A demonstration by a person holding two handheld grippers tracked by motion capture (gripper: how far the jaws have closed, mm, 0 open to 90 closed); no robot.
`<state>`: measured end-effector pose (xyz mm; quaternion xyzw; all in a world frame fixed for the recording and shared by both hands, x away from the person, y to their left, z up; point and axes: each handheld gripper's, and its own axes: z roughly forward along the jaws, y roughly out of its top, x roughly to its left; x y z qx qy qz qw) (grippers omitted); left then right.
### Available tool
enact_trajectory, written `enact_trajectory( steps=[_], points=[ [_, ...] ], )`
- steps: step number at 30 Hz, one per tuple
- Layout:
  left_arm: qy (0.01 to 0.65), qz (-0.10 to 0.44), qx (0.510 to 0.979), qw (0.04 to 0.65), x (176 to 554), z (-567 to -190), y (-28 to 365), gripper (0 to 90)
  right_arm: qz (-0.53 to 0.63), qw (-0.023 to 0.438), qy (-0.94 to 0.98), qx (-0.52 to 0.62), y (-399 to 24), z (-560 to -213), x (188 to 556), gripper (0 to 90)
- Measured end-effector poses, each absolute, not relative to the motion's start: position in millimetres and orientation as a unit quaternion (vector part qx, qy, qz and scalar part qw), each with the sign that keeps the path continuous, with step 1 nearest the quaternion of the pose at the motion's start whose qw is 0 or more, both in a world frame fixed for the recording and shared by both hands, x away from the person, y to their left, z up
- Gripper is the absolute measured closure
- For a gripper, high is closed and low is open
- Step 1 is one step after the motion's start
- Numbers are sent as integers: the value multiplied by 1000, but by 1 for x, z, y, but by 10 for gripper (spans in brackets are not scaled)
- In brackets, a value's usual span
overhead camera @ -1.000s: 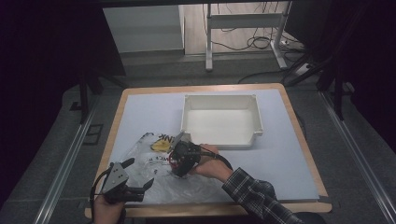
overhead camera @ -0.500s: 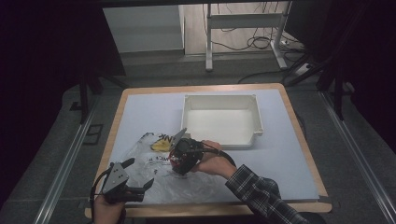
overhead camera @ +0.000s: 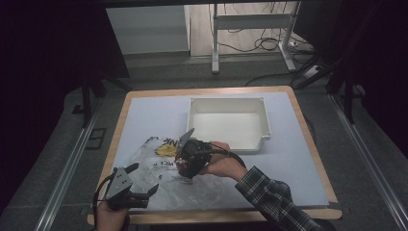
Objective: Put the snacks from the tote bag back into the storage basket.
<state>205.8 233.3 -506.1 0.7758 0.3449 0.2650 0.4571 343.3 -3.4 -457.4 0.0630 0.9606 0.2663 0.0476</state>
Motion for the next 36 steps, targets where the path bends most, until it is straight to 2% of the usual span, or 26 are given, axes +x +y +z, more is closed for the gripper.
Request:
enact_trajectory(
  steps=[36],
  points=[
    [344, 267, 775, 458, 206, -506, 233, 36, 271, 72, 958, 63, -26, -416, 356, 258]
  ],
)
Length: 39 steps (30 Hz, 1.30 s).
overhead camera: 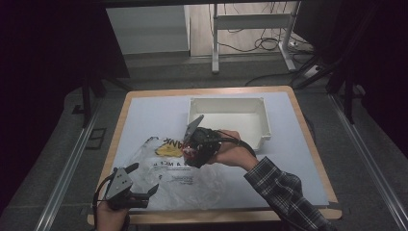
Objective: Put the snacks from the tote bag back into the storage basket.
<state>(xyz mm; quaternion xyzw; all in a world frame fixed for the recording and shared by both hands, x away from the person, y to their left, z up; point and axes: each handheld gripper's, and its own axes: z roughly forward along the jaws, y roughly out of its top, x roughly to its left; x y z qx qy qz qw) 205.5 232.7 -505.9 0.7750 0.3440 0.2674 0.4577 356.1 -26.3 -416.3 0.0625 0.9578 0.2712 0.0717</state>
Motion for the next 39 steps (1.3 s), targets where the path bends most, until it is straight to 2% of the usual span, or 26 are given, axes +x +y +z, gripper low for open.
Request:
enact_trajectory(
  steps=[39],
  points=[
    [342, 266, 777, 457, 205, -506, 232, 37, 283, 97, 949, 104, -51, -402, 396, 258]
  ],
)
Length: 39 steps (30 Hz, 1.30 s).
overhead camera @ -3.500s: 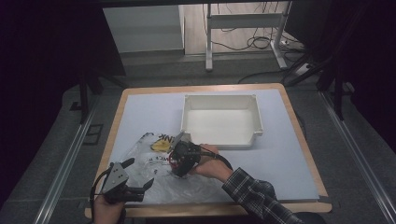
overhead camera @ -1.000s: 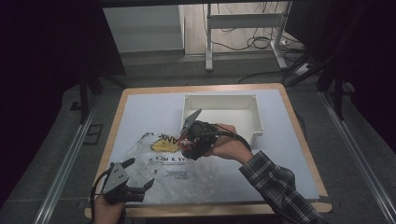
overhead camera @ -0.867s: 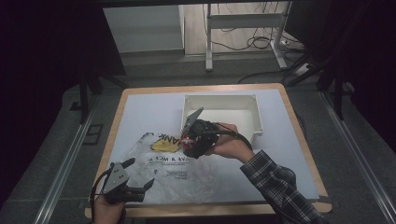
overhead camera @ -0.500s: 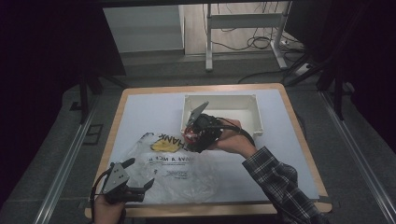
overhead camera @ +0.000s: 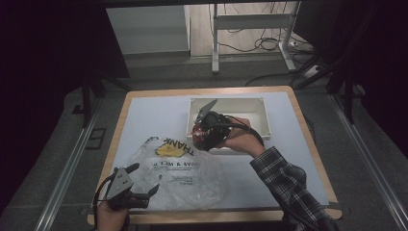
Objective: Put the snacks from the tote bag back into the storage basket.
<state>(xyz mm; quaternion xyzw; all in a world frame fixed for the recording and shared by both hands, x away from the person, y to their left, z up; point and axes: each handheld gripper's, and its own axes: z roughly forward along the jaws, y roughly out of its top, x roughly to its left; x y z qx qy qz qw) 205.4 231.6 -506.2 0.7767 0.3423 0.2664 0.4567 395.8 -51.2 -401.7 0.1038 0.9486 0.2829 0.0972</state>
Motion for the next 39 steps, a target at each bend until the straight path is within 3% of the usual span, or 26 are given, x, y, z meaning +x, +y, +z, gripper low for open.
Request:
enact_trajectory(
  steps=[39],
  points=[
    [343, 268, 776, 456, 205, -506, 232, 38, 289, 121, 939, 141, -55, -433, 453, 258]
  ],
)
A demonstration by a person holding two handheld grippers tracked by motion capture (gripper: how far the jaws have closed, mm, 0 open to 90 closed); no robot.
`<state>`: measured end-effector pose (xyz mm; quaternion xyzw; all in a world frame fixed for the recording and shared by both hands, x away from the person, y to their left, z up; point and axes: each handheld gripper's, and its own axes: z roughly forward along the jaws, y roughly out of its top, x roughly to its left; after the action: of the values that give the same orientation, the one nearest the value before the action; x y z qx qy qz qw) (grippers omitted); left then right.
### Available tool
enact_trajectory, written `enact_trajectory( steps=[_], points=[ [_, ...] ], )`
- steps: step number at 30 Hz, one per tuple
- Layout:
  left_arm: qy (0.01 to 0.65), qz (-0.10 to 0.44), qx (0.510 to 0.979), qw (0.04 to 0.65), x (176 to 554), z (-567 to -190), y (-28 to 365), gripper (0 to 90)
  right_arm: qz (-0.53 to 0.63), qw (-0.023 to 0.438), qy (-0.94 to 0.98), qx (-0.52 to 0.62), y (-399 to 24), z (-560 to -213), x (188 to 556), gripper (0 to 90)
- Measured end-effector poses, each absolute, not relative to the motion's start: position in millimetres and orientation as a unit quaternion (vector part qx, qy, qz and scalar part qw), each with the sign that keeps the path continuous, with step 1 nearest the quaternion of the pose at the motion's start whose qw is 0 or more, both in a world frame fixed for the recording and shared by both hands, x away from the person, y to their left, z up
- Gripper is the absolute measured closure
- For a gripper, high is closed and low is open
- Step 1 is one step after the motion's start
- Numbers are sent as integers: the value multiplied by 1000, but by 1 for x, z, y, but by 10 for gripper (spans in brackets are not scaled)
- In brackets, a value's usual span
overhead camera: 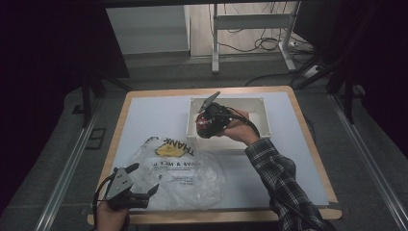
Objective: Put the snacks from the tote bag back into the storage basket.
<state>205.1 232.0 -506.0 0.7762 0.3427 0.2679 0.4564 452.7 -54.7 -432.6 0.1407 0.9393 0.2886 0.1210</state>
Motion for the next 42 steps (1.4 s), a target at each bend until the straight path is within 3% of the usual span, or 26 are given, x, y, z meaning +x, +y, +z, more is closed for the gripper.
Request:
enact_trajectory(
  steps=[42],
  points=[
    [337, 271, 780, 453, 205, -505, 232, 39, 265, 108, 948, 142, -41, -476, 472, 258]
  ],
)
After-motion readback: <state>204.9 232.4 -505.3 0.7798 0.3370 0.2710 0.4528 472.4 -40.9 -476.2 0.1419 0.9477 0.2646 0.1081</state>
